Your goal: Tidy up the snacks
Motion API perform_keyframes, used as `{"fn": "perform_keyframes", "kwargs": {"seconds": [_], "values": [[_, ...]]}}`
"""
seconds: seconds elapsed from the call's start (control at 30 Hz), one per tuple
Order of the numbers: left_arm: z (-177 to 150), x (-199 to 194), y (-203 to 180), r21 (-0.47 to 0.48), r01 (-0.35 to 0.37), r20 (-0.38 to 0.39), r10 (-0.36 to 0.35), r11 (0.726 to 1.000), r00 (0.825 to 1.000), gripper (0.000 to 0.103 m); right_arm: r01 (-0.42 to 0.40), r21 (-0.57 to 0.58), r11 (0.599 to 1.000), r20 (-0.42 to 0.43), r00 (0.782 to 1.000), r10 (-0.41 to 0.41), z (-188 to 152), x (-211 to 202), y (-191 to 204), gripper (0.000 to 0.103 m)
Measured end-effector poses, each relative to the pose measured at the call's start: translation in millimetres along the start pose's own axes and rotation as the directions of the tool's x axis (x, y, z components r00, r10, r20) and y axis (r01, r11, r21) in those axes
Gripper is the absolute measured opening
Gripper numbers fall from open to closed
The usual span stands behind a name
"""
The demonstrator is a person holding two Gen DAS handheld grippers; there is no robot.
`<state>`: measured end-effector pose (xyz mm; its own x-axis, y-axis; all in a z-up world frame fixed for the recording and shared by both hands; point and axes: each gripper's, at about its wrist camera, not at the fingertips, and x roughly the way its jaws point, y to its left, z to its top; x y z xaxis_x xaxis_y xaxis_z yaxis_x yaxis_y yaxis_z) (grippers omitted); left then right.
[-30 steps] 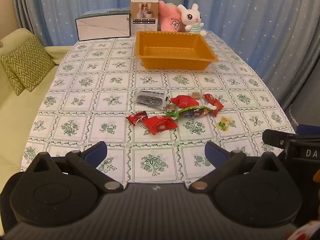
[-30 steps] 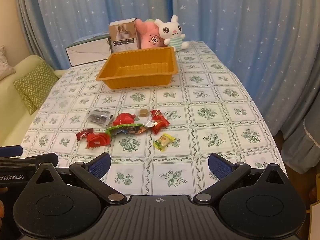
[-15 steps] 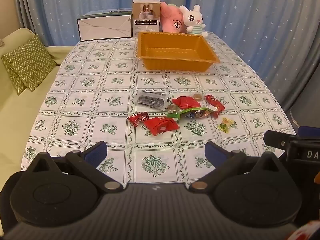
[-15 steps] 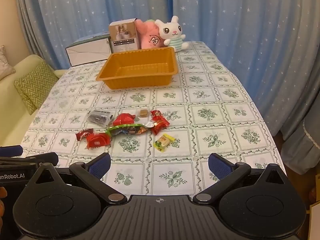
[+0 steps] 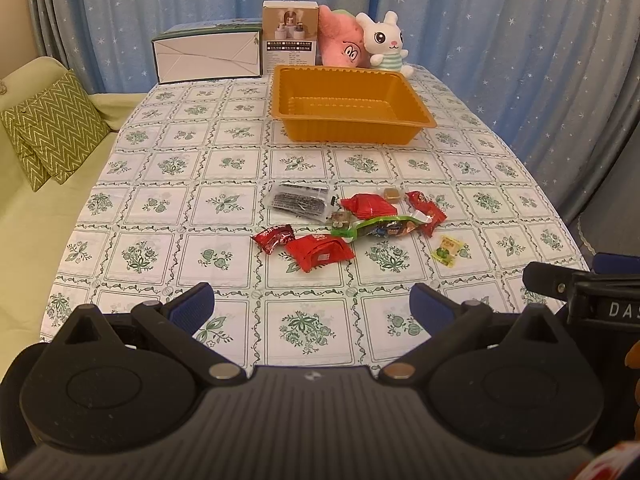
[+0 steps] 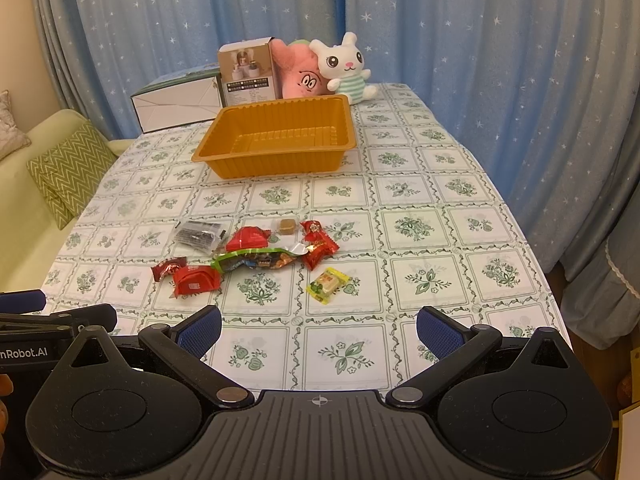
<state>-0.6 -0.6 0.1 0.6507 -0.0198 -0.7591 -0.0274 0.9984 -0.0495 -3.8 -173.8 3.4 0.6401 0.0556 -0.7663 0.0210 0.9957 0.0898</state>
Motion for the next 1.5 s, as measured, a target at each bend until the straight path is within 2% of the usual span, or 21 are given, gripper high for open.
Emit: {"fn": "perform_keyframes", "kwargs": {"seconds": [1.5], "values": [[1.8, 0.3, -1.3, -0.004, 0.008, 0.003, -0.008, 1.0, 1.0, 0.103, 0.0, 0.003, 1.0, 0.001, 1.0, 0.0, 0.9, 1.7, -2.0, 0.103]]}}
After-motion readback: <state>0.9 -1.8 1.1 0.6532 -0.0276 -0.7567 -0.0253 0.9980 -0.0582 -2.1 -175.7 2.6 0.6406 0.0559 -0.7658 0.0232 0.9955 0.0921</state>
